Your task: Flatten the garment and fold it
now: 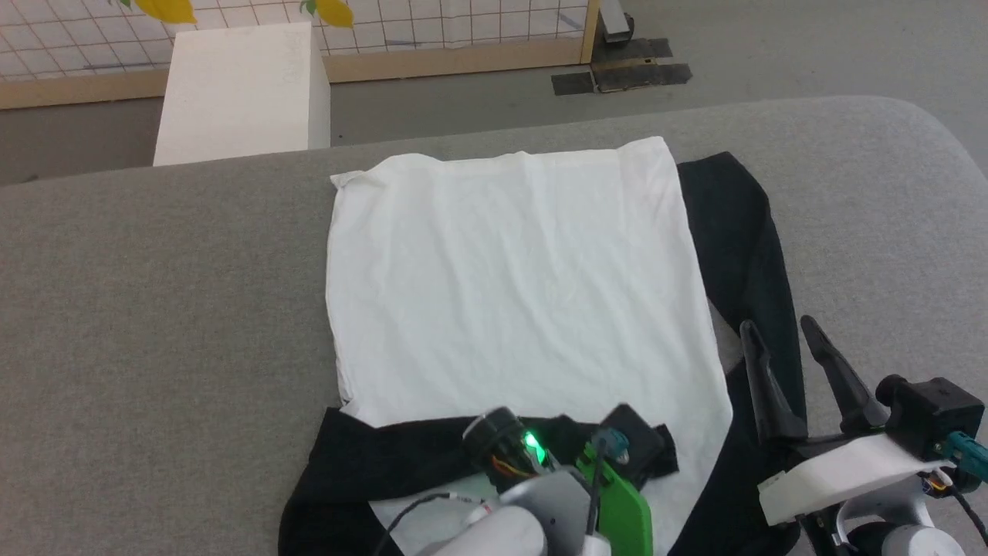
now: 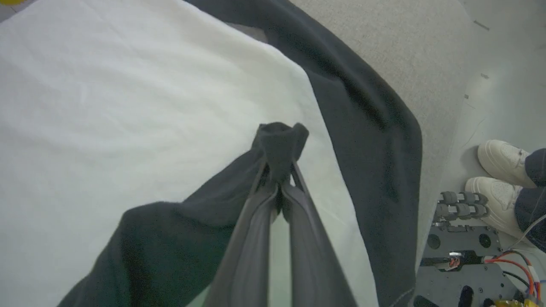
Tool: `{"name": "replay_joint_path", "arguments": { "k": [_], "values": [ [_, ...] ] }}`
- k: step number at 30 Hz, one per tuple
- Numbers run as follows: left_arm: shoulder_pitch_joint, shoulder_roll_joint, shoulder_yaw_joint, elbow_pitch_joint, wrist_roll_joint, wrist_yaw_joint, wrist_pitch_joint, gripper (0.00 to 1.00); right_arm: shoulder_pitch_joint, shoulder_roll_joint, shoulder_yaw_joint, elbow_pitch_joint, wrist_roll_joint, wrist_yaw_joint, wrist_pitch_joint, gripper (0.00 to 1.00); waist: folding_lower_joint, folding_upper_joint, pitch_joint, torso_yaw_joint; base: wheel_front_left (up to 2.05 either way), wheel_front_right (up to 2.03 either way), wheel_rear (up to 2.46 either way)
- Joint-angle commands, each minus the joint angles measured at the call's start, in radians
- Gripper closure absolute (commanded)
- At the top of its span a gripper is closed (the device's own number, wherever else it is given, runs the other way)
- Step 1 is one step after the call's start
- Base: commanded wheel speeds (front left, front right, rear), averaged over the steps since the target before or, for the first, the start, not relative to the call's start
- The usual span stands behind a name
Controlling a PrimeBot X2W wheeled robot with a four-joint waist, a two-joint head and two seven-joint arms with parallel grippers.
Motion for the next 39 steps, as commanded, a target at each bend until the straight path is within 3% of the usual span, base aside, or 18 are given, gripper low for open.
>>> {"name": "replay_joint_path", "arguments": {
  "k": [1, 5, 6, 7, 8, 13, 18, 22, 26, 31, 35, 39],
  "values": [
    [-0.013, -0.005, -0.024, 0.039, -0.006, -0.011, -0.01, 1.0, 0.01, 0.0, 0.004, -0.002, 0.006, -0.002, 0.004, 0.0, 0.0001, 0.0, 0.005, -0.008, 0.0, 0.0, 0.0],
    [-0.01, -0.007, -0.089, 0.147, -0.043, -0.031, -0.029, 1.0, 0.01, 0.0, 0.01, -0.001, 0.008, -0.002, 0.006, 0.0, 0.0001, 0.0, 0.007, -0.017, 0.0, 0.0, 0.0],
    [-0.007, -0.008, -0.098, 0.161, -0.067, -0.033, -0.034, 0.77, 0.011, 0.0, 0.011, -0.003, 0.008, -0.002, 0.008, 0.0, 0.0001, 0.0, 0.007, -0.018, 0.0, 0.0, 0.0],
    [-0.006, -0.008, -0.105, 0.167, -0.088, -0.035, -0.037, 0.25, 0.012, 0.0, 0.011, -0.004, 0.009, -0.002, 0.009, 0.0, 0.0001, 0.0, 0.007, -0.018, 0.0, 0.0, 0.0],
    [-0.006, -0.008, -0.112, 0.169, -0.118, -0.039, -0.041, 0.0, 0.013, 0.0, 0.009, -0.004, 0.009, -0.002, 0.01, 0.0, 0.0001, 0.0, 0.006, -0.017, 0.0, 0.0, 0.0],
    [-0.014, -0.008, -0.065, 0.112, -0.276, -0.034, -0.124, 0.0, 0.017, 0.0, 0.0, -0.001, 0.01, -0.002, 0.016, 0.0, 0.0001, 0.0, 0.002, -0.001, 0.0, 0.0, 0.0],
    [-0.015, 0.005, 0.069, 0.032, -0.337, 0.026, -0.283, 0.0, 0.013, 0.0, -0.024, -0.009, 0.002, -0.002, 0.025, 0.0, 0.0001, 0.0, 0.001, 0.023, 0.0, 0.0, 0.0],
    [0.015, 0.087, 0.207, -0.028, -0.323, 0.109, -0.436, 0.0, -0.019, 0.0, -0.065, -0.003, -0.029, -0.002, 0.035, 0.0, 0.0001, 0.0, 0.01, 0.037, 0.0, 0.0, 0.0],
    [0.067, 0.189, 0.345, -0.053, -0.282, 0.229, -0.576, 0.0, -0.098, 0.0, -0.126, 0.042, -0.065, -0.002, 0.068, 0.0, 0.0001, 0.0, 0.032, 0.051, 0.0, 0.0, 0.0],
    [0.134, 0.272, 0.488, -0.107, -0.222, 0.321, -0.649, 0.0, -0.273, -0.031, -0.206, 0.171, -0.051, -0.002, 0.128, 0.0, 0.0001, 0.0, 0.095, 0.078, 0.0, 0.0, 0.0],
    [0.157, 0.271, 0.602, -0.18, -0.158, 0.336, -0.654, 0.0, -0.431, -0.084, -0.251, 0.311, -0.04, -0.002, 0.189, 0.0, 0.0001, 0.0, 0.17, 0.11, 0.0, 0.0, 0.0],
    [0.178, 0.229, 0.703, -0.241, -0.093, 0.312, -0.654, 0.0, -0.588, -0.14, -0.264, 0.439, -0.051, -0.002, 0.249, 0.0, 0.0001, 0.0, 0.251, 0.141, 0.0, 0.0, 0.0]
  ]
}}
